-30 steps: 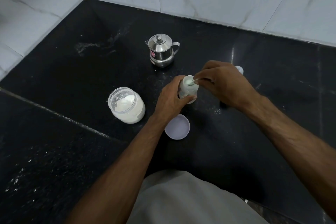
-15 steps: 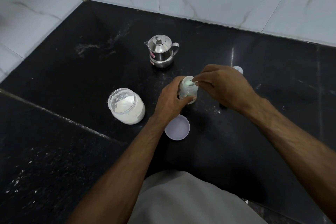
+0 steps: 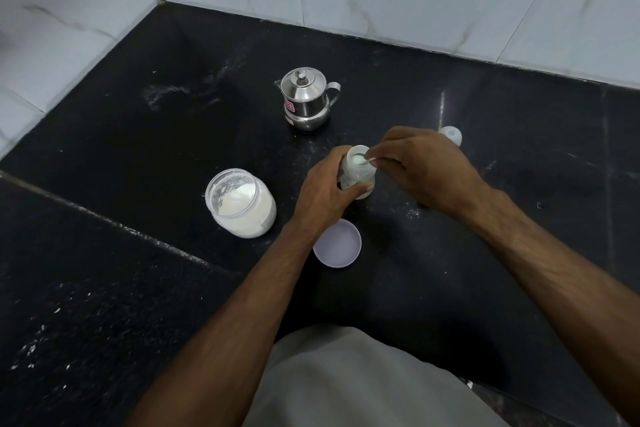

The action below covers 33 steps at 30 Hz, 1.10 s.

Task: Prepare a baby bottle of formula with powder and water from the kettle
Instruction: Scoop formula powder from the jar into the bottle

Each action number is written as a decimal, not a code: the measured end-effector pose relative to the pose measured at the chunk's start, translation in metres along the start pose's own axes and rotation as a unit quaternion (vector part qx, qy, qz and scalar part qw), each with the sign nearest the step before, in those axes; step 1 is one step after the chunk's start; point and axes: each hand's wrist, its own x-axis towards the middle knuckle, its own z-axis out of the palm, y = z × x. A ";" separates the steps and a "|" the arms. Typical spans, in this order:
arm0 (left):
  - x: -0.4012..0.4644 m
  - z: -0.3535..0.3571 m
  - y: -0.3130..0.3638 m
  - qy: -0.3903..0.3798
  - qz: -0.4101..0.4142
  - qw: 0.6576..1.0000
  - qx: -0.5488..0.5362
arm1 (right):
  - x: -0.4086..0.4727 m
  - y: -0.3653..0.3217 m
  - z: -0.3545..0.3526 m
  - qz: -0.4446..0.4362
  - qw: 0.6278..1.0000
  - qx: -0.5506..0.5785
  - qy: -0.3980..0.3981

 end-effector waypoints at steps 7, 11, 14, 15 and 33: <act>-0.001 -0.001 0.003 0.001 0.000 1.000 -0.012 | -0.006 0.006 0.006 0.041 0.994 0.057 0.088; -0.002 -0.001 0.004 -0.004 -0.003 1.000 -0.019 | -0.008 0.012 0.010 0.080 0.983 0.106 0.128; -0.003 -0.001 0.004 -0.003 0.000 1.000 -0.022 | -0.010 0.012 0.012 0.109 0.971 0.152 0.147; -0.003 -0.001 0.003 -0.003 -0.001 1.000 -0.023 | -0.011 0.013 0.013 0.123 0.966 0.171 0.149; -0.030 -0.015 -0.008 0.043 -0.088 0.995 -0.029 | -0.003 0.003 0.018 0.240 0.823 0.476 0.197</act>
